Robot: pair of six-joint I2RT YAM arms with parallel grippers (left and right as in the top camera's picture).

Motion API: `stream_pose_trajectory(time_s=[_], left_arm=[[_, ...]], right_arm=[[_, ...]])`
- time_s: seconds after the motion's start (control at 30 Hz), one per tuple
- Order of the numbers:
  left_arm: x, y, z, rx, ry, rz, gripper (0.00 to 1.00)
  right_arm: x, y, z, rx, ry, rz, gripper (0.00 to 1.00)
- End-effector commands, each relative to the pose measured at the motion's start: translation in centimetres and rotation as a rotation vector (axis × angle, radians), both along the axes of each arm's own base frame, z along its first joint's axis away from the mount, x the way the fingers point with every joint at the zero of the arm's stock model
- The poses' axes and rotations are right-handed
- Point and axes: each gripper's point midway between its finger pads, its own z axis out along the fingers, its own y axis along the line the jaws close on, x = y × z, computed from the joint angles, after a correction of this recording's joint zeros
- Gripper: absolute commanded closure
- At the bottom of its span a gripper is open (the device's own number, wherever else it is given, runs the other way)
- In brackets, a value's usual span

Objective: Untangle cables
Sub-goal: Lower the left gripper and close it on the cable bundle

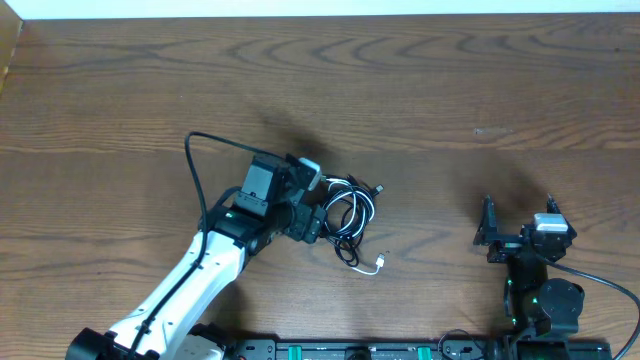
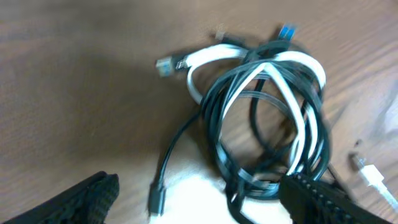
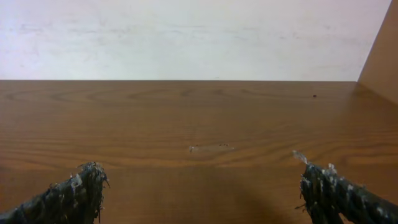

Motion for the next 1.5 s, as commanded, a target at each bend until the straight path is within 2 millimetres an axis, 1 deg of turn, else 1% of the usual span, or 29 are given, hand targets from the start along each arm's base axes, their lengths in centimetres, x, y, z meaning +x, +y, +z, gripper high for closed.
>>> stream_pose_trajectory(time_s=[0.0,0.37,0.5,0.6,0.8,0.87,0.9,0.93,1.07,1.27,1.37,1.47], left_arm=[[0.8,-1.2,1.6,-0.041,-0.032,0.001,0.13],[0.5,-1.0,-0.7,-0.009,0.037,0.009,0.13],[0.9,-0.1,-1.9,0.051,0.045,0.041,0.13],[0.9,-0.1,-2.8,0.060,0.064,0.042,0.13],[1.1,-0.2,-3.6,0.066,0.077,0.041,0.14],[1.0,-0.2,-4.3,0.075,0.094,0.041,0.19],[1.0,-0.2,-4.6,0.077,0.100,0.041,0.25],[1.1,-0.2,-4.7,0.075,0.102,0.044,0.28],[1.4,-0.4,-4.5,0.057,0.095,0.057,0.28],[0.3,-2.1,-4.0,-0.033,0.141,-0.005,0.28],[0.1,-2.5,-3.9,-0.051,0.151,-0.017,0.28],[0.0,-2.4,-4.0,-0.047,0.157,-0.016,0.28]], right_arm=[[0.0,0.3,0.0,0.017,-0.002,0.011,0.01],[0.0,0.4,0.0,0.017,-0.001,0.014,0.01],[0.0,0.4,0.0,0.017,-0.001,0.014,0.01],[0.0,0.4,0.0,0.017,-0.001,0.014,0.01],[0.0,0.4,0.0,0.017,-0.001,0.014,0.01],[0.0,0.4,0.0,0.017,-0.001,0.014,0.01],[0.0,0.4,0.0,0.017,-0.001,0.014,0.01],[0.0,0.4,0.0,0.017,-0.001,0.014,0.01],[0.0,0.4,0.0,0.017,-0.001,0.014,0.01],[0.0,0.4,0.0,0.017,-0.001,0.014,0.01],[0.0,0.4,0.0,0.017,-0.001,0.014,0.01],[0.0,0.4,0.0,0.017,-0.001,0.014,0.01]])
